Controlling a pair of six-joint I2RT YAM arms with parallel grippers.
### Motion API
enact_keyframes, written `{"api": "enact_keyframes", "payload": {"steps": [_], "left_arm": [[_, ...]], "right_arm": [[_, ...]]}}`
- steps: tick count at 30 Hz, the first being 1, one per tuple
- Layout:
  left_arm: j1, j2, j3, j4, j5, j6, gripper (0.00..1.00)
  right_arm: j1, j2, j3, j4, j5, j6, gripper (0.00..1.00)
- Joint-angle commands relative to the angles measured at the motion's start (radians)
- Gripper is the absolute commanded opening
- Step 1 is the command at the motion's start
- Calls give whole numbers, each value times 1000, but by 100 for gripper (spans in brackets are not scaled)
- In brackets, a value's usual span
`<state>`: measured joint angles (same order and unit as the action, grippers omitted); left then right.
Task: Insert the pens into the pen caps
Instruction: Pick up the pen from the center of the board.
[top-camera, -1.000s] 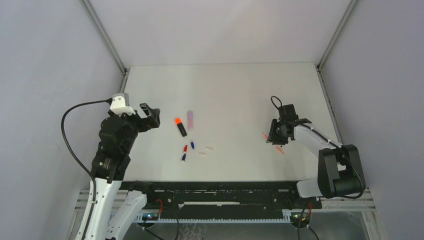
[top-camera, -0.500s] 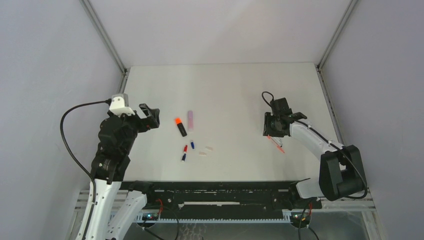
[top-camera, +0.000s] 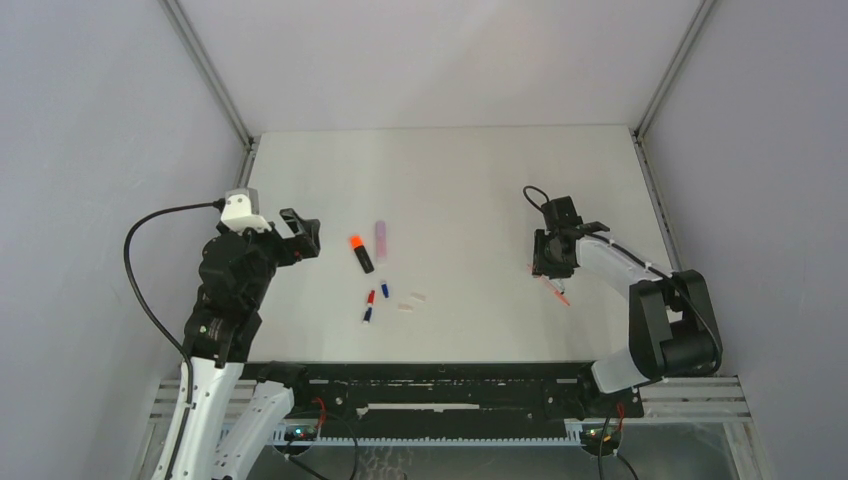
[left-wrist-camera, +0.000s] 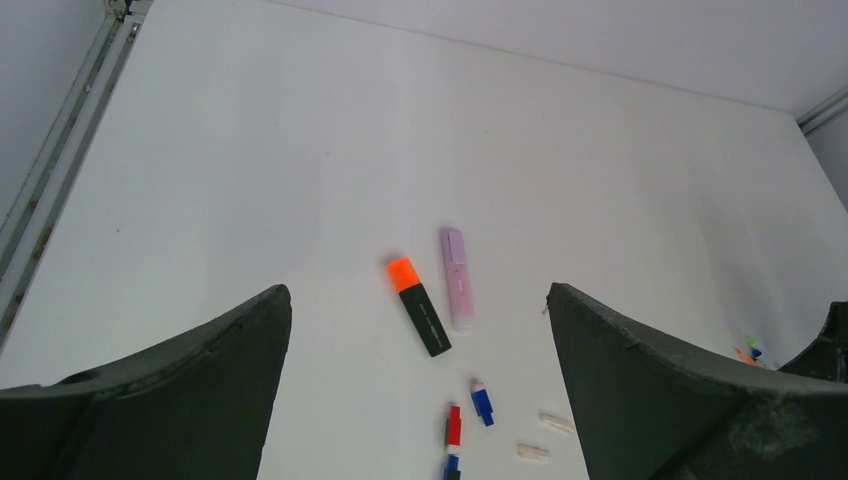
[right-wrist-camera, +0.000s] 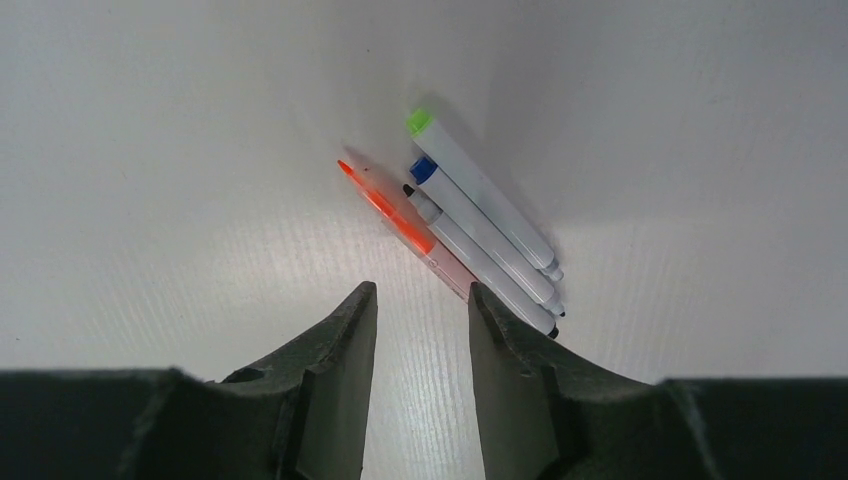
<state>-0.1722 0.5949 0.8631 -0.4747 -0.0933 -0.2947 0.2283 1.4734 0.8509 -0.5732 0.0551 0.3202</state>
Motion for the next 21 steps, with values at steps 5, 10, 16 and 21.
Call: {"api": "enact_keyframes", "payload": {"steps": [5, 10, 16, 21], "left_arm": [[10, -3, -15, 38, 17, 17, 100], [10, -4, -16, 38, 18, 17, 100], [12, -3, -16, 38, 18, 18, 100], [12, -3, -16, 39, 20, 17, 100]], "right_arm": [[-7, 26, 36, 13, 7, -26, 36], [-7, 41, 36, 10, 8, -30, 35], [-7, 57, 38, 9, 9, -32, 34], [-6, 65, 39, 7, 5, -34, 34]]}}
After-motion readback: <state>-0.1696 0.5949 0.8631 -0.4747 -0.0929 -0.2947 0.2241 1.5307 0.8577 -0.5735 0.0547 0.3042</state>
